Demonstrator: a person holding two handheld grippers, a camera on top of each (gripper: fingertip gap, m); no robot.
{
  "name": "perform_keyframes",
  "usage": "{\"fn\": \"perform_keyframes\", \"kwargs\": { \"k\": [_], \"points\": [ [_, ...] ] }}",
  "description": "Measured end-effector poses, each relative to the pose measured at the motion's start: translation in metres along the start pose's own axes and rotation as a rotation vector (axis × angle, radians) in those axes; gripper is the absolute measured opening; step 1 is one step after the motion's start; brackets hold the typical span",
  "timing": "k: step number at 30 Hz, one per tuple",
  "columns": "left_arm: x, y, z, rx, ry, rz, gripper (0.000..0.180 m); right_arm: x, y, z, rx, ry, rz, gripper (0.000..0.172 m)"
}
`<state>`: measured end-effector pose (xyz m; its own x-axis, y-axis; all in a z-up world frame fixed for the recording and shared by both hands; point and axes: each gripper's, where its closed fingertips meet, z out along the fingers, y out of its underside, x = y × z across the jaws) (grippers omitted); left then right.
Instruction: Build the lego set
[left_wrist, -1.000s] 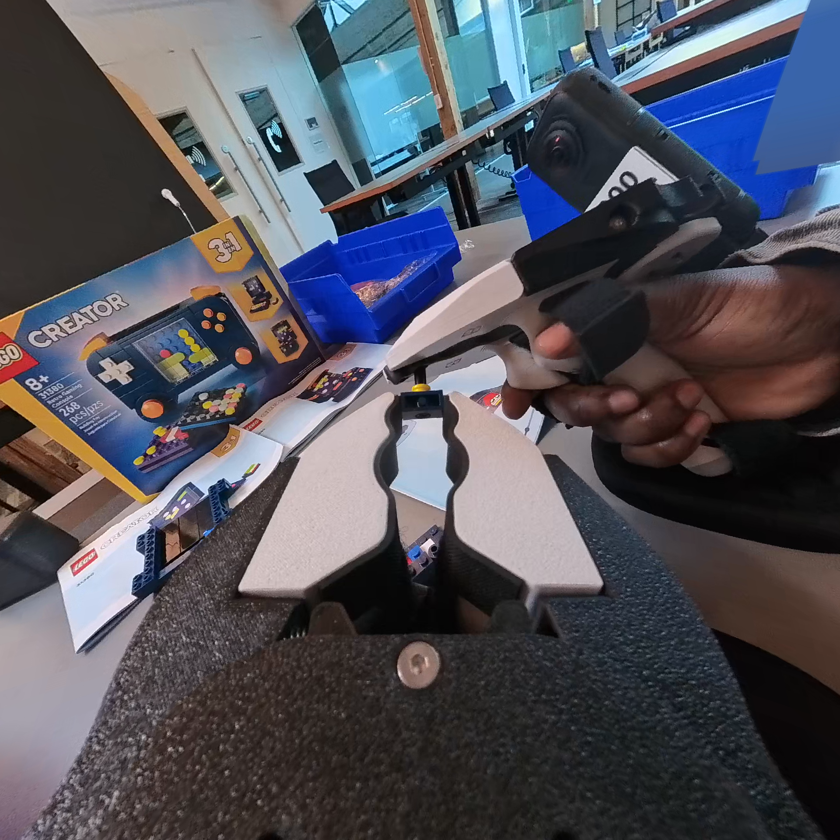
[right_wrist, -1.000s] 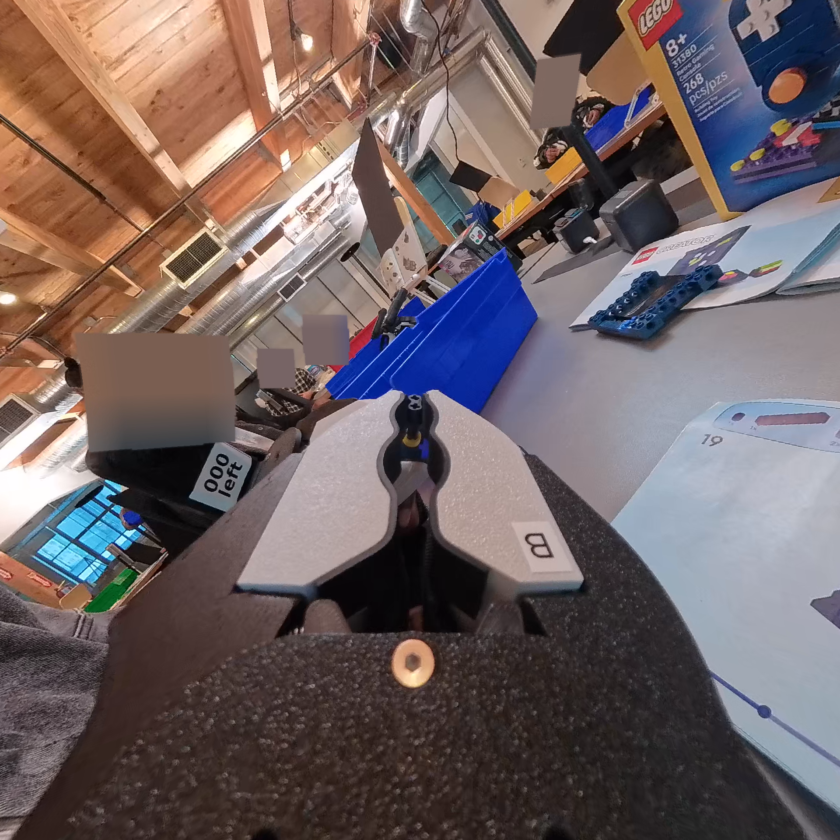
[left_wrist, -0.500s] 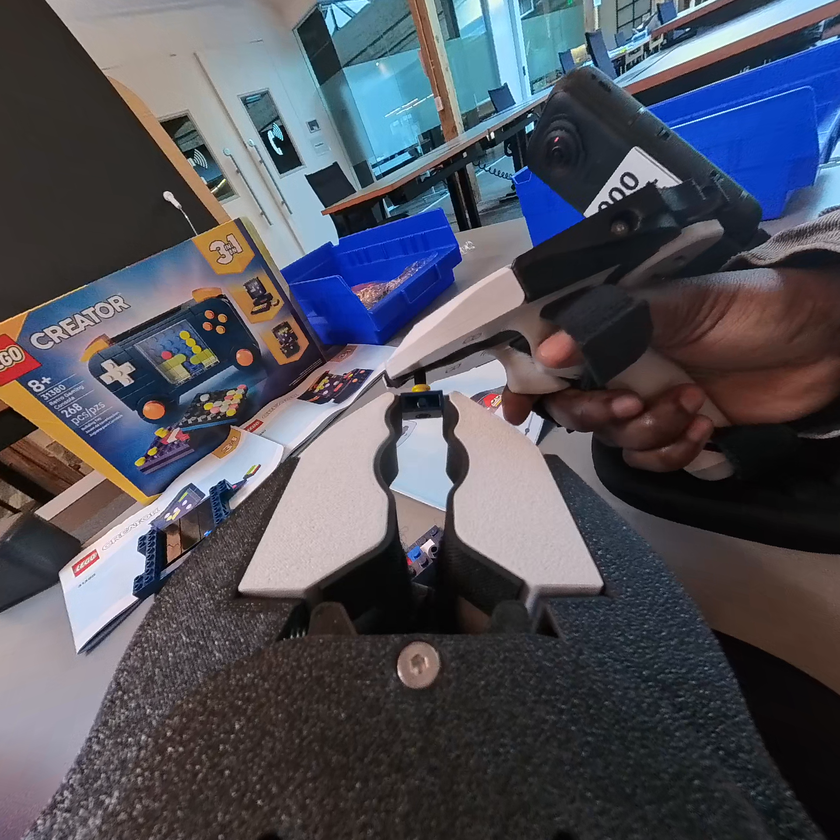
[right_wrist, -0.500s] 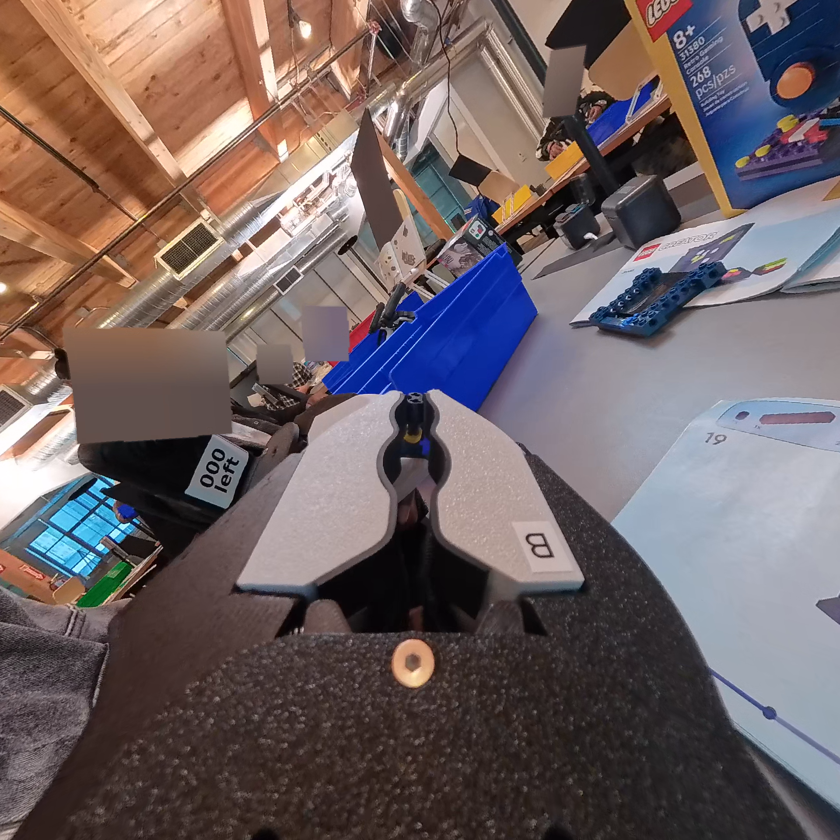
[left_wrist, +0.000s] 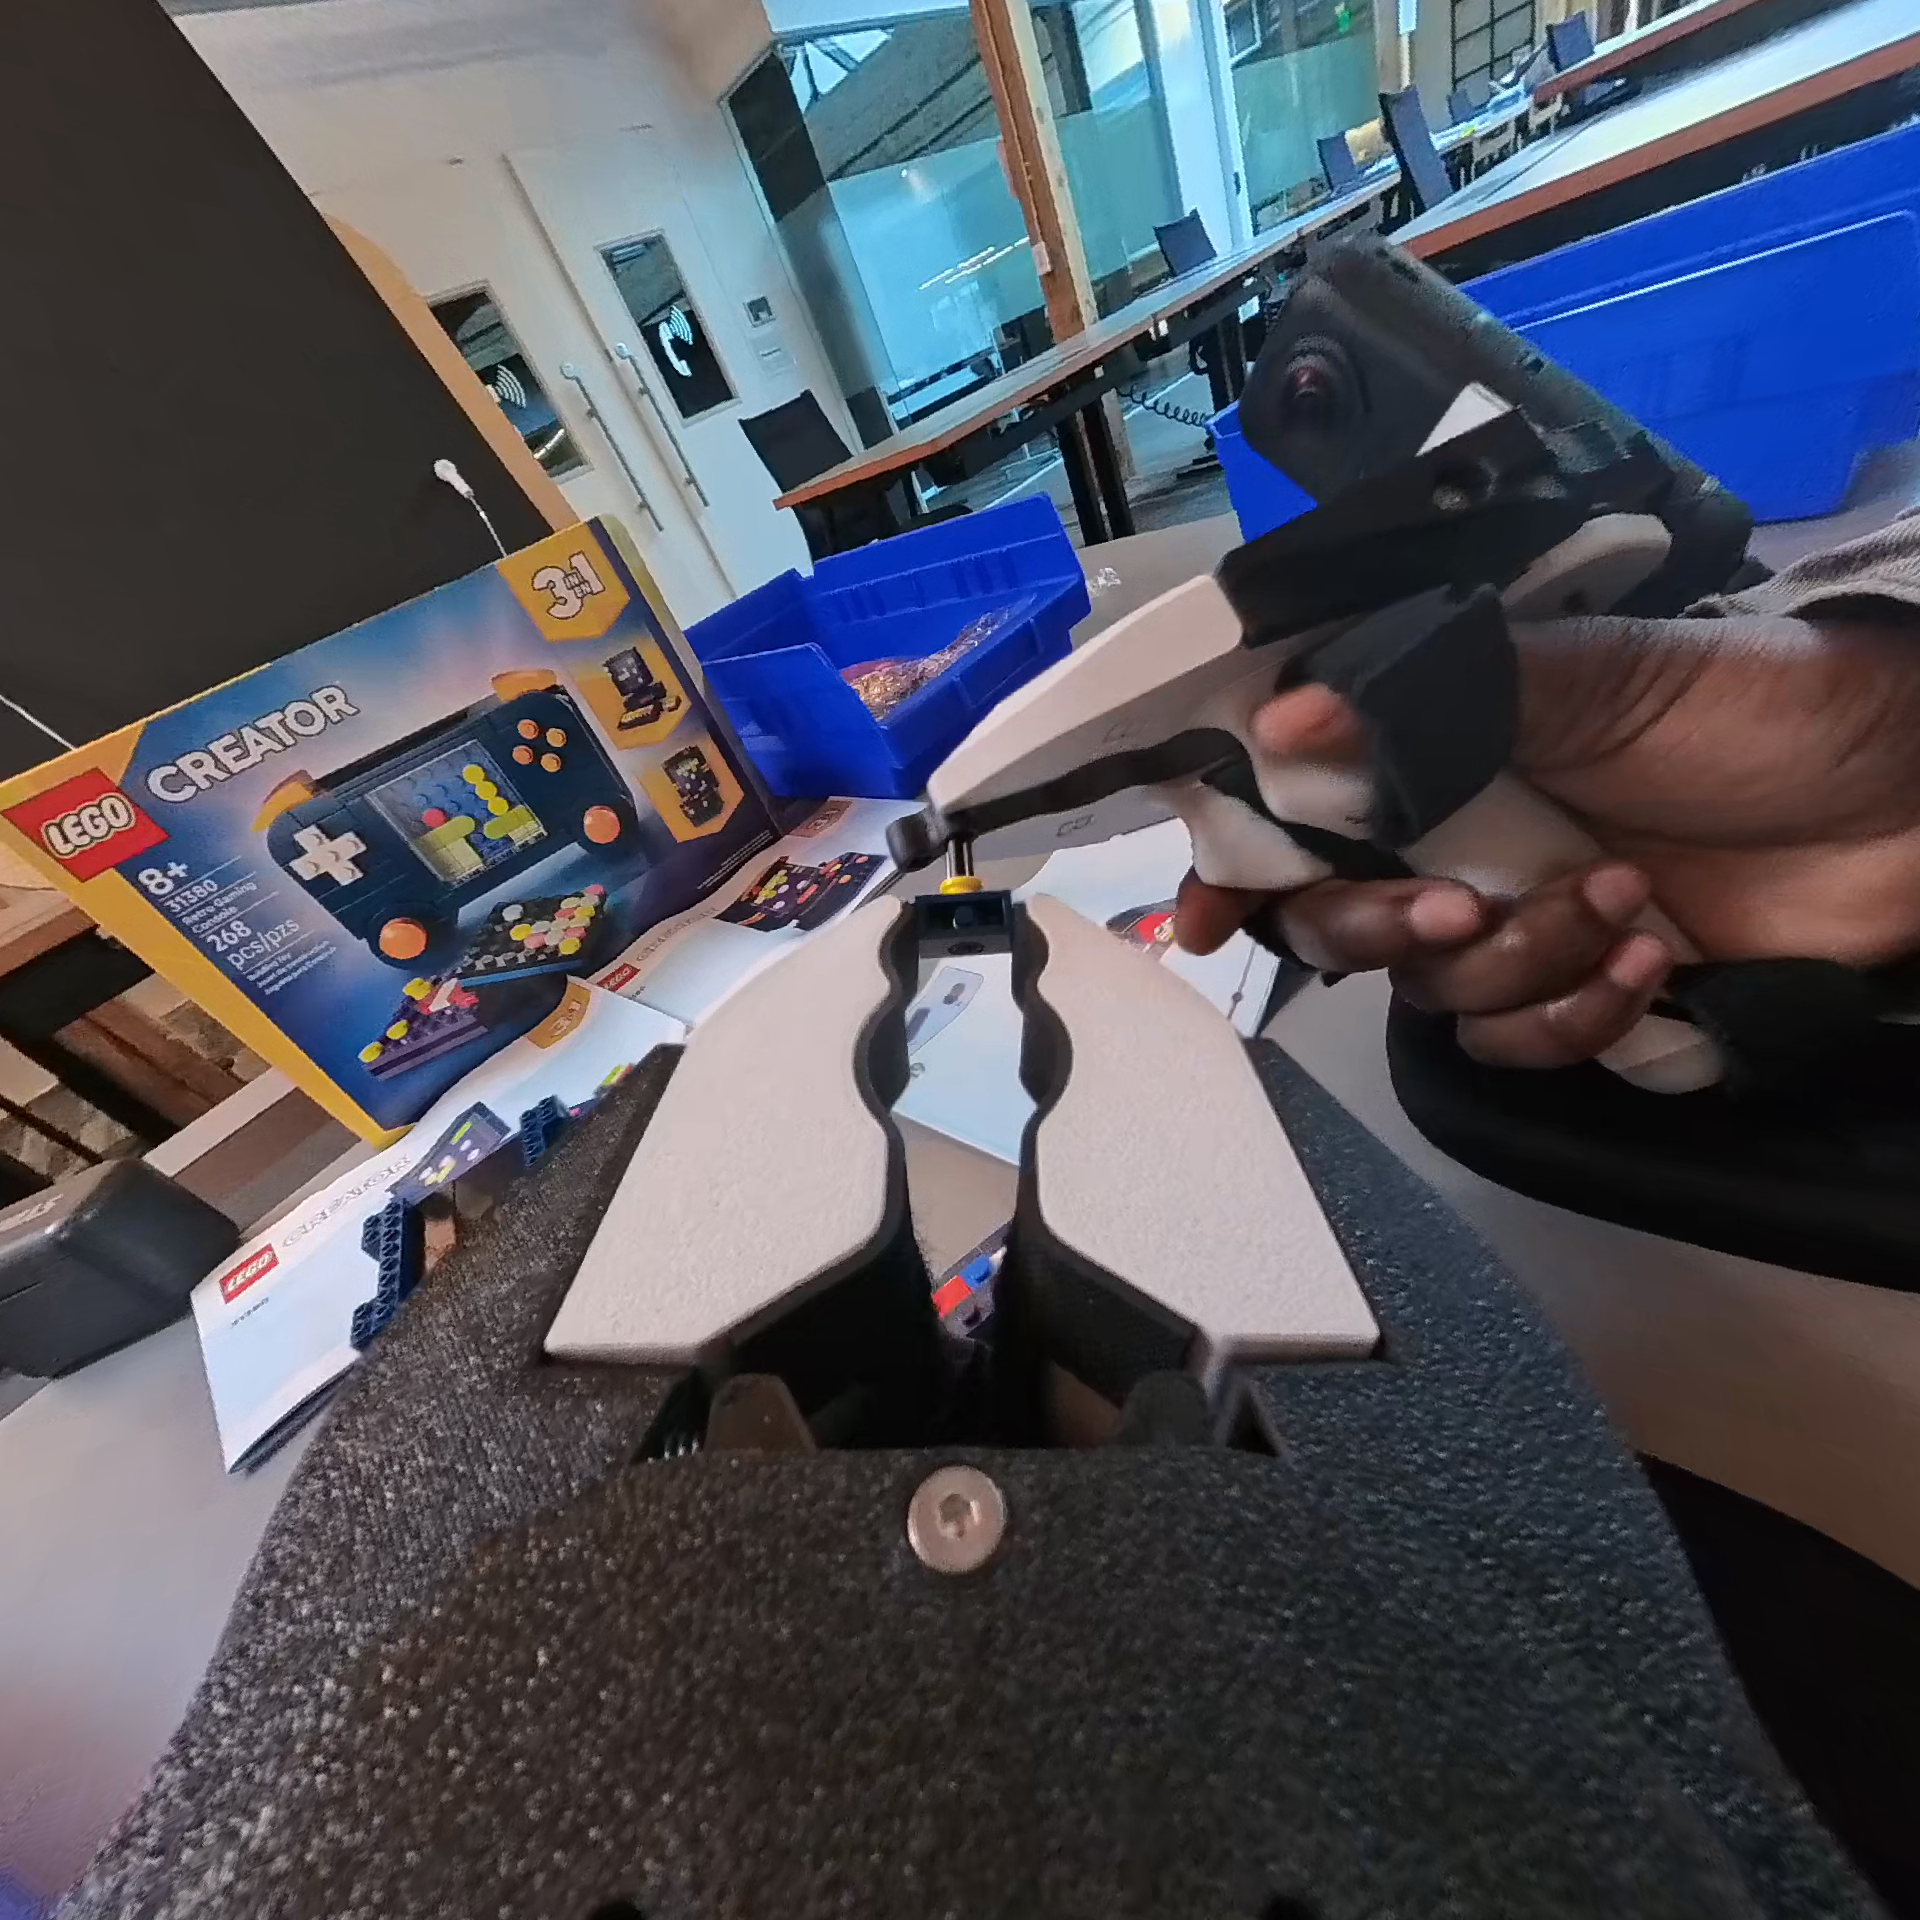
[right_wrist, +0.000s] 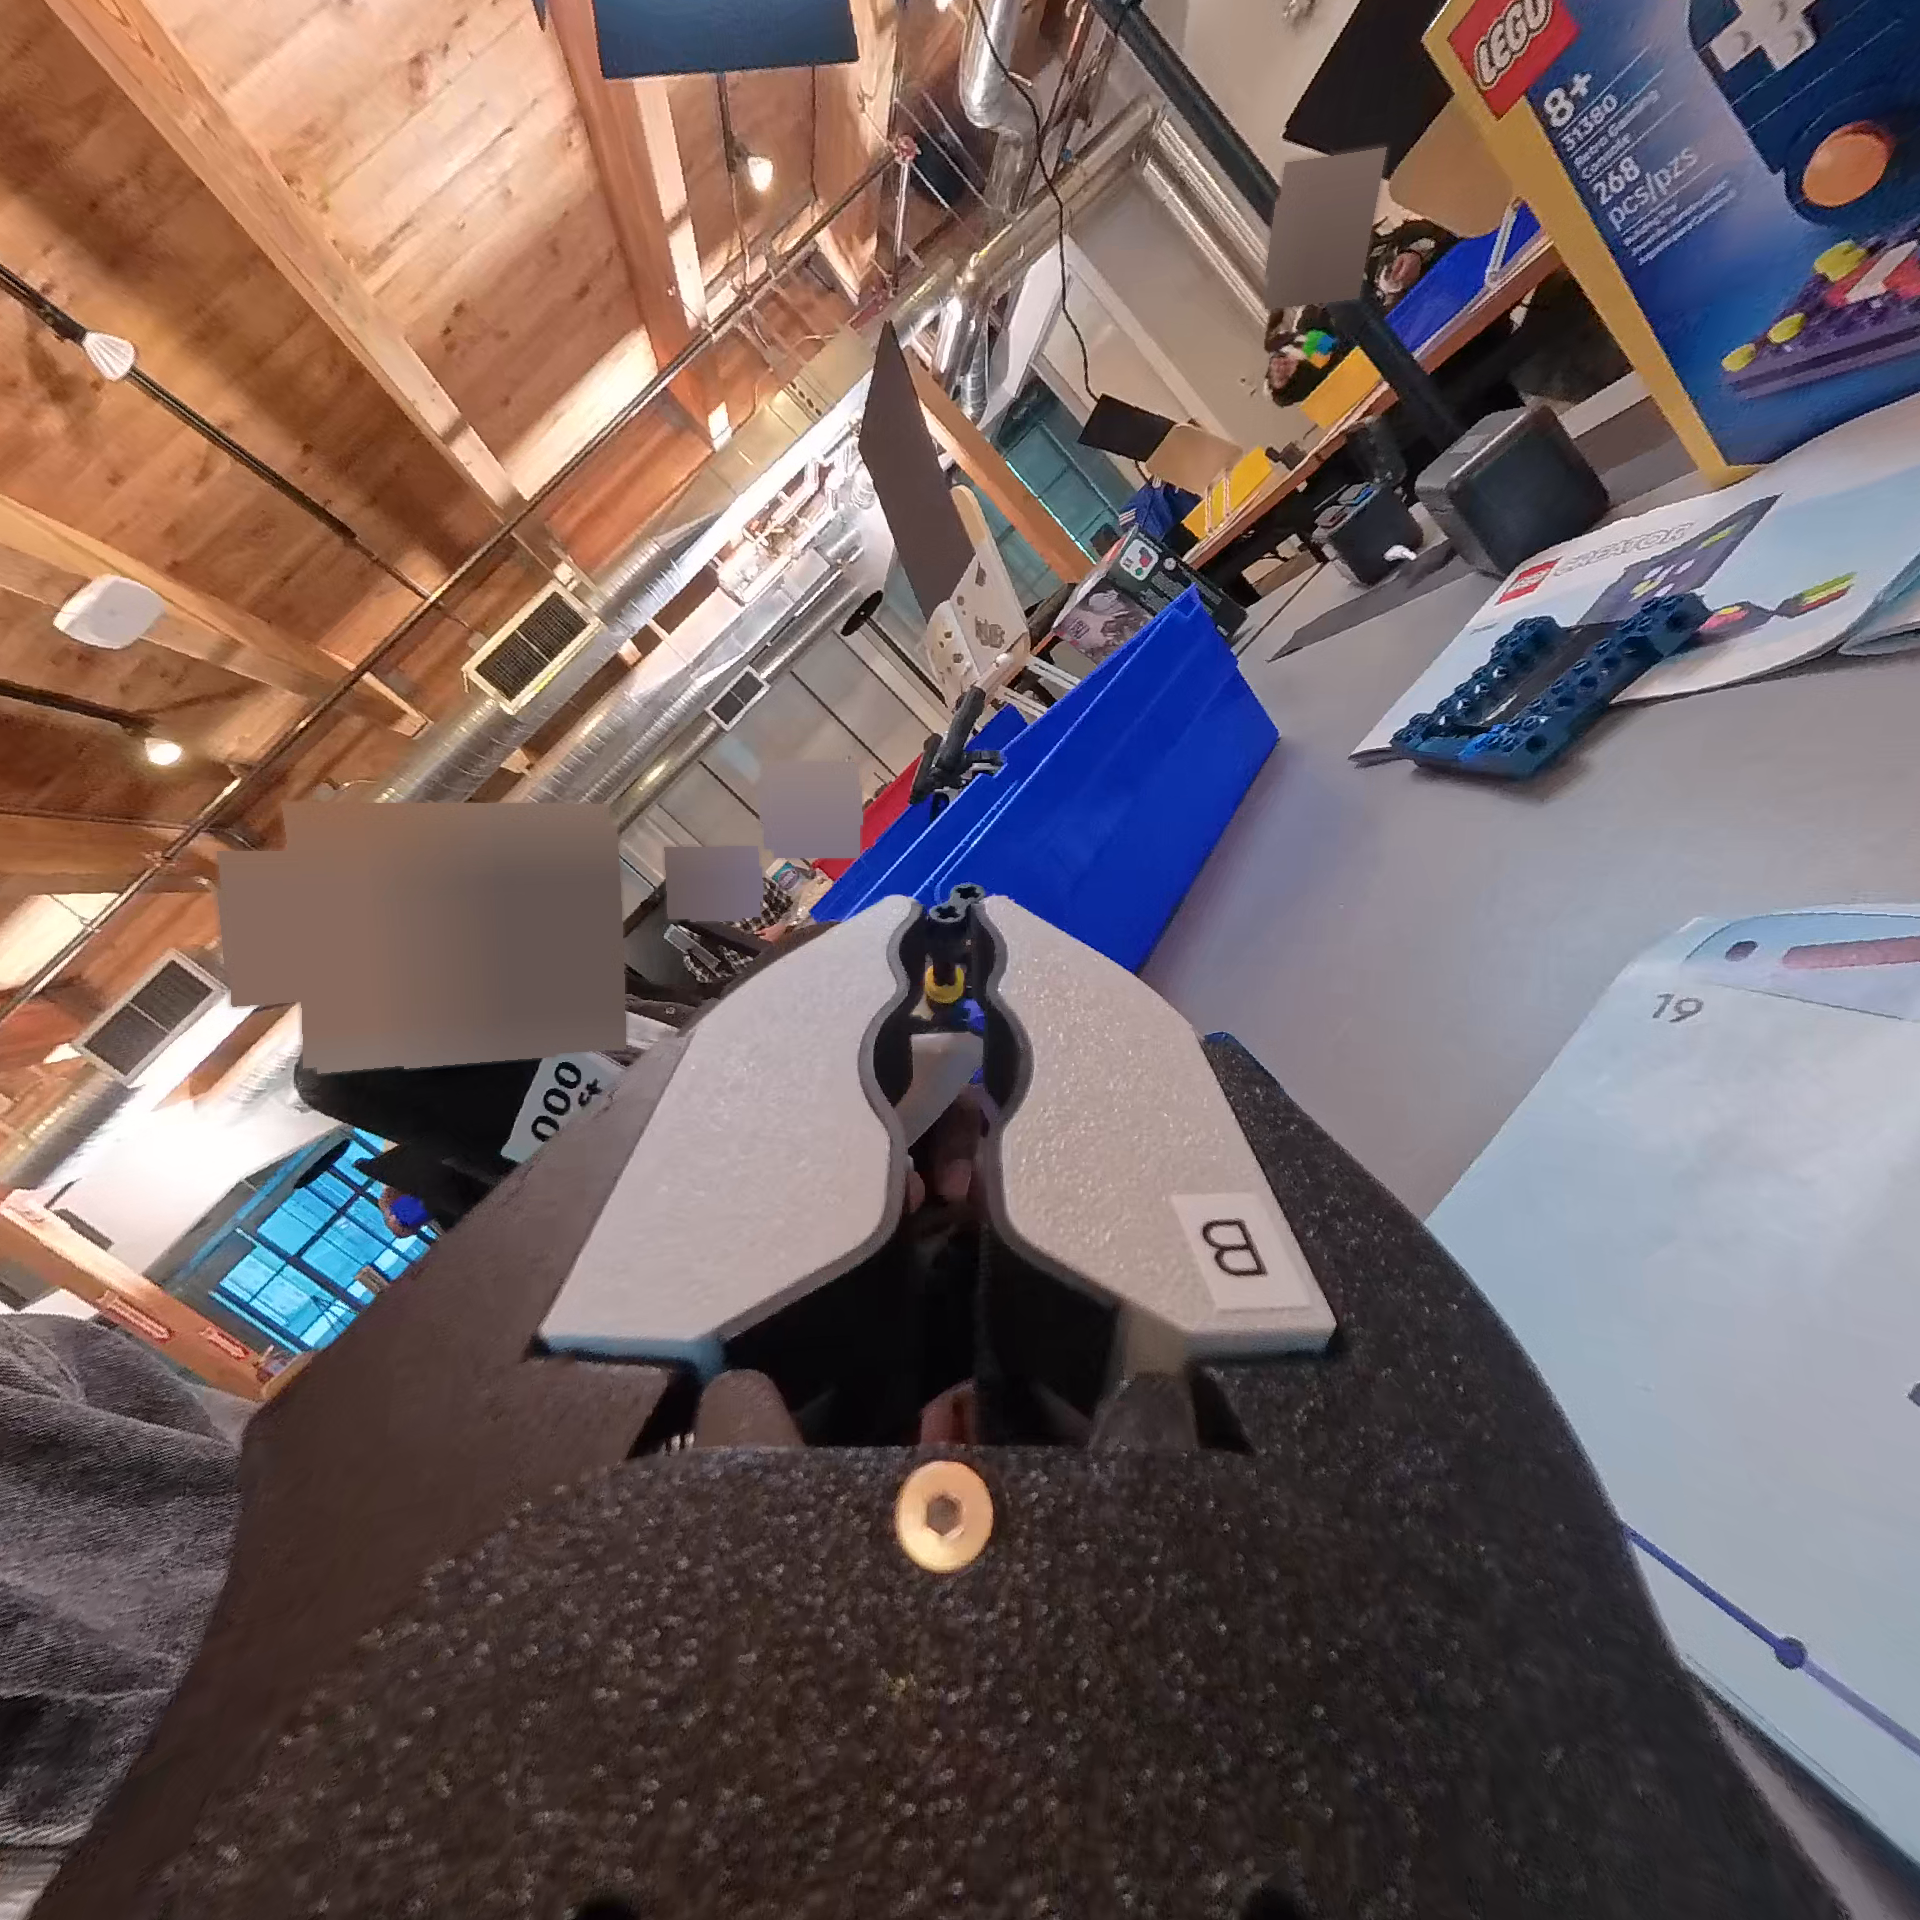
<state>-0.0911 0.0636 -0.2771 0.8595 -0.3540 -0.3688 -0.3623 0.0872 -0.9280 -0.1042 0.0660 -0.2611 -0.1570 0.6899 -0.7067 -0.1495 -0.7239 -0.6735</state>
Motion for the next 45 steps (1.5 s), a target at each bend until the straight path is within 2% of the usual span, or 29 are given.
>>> {"fn": "perform_keyframes", "kwargs": {
  "k": [4,7,11,17,20,25,32,36,39,42,45],
  "points": [
    [0.001,0.000,-0.001,0.005,0.012,-0.034,0.016,-0.001,0.000,0.000,0.001,0.015,-0.050,0.006],
    [0.003,-0.009,-0.003,0.074,0.072,-0.156,0.017,-0.009,-0.003,0.000,0.031,-0.031,-0.075,0.006],
    [0.003,-0.023,-0.006,0.182,0.134,-0.310,0.016,-0.021,-0.009,0.000,0.101,-0.124,-0.015,0.006],
    [0.002,-0.033,-0.007,0.252,0.107,-0.355,0.016,-0.030,-0.014,0.002,0.202,-0.170,0.018,0.006],
    [0.001,-0.031,-0.007,0.244,0.086,-0.340,0.016,-0.029,-0.013,0.003,0.217,-0.146,0.001,0.006],
    [-0.002,-0.032,-0.008,0.218,-0.021,-0.179,0.016,-0.032,-0.012,0.003,0.257,-0.131,-0.005,0.006],
    [-0.004,-0.038,-0.012,0.280,-0.003,-0.245,0.016,-0.038,-0.012,0.005,0.264,-0.156,-0.030,0.006],
    [-0.009,-0.050,-0.020,0.347,-0.044,-0.192,0.016,-0.043,-0.009,0.007,0.169,-0.194,-0.071,0.014],
    [-0.012,-0.056,-0.028,0.394,-0.058,-0.140,0.016,-0.047,-0.026,0.001,0.180,-0.196,-0.174,0.022],
    [-0.013,-0.057,-0.030,0.404,-0.046,-0.134,0.016,-0.058,-0.041,-0.003,0.116,-0.217,-0.325,0.015],
    [-0.008,-0.056,-0.028,0.391,-0.034,-0.084,0.016,-0.063,-0.046,-0.005,-0.051,-0.230,-0.388,0.012]
  ]
}}
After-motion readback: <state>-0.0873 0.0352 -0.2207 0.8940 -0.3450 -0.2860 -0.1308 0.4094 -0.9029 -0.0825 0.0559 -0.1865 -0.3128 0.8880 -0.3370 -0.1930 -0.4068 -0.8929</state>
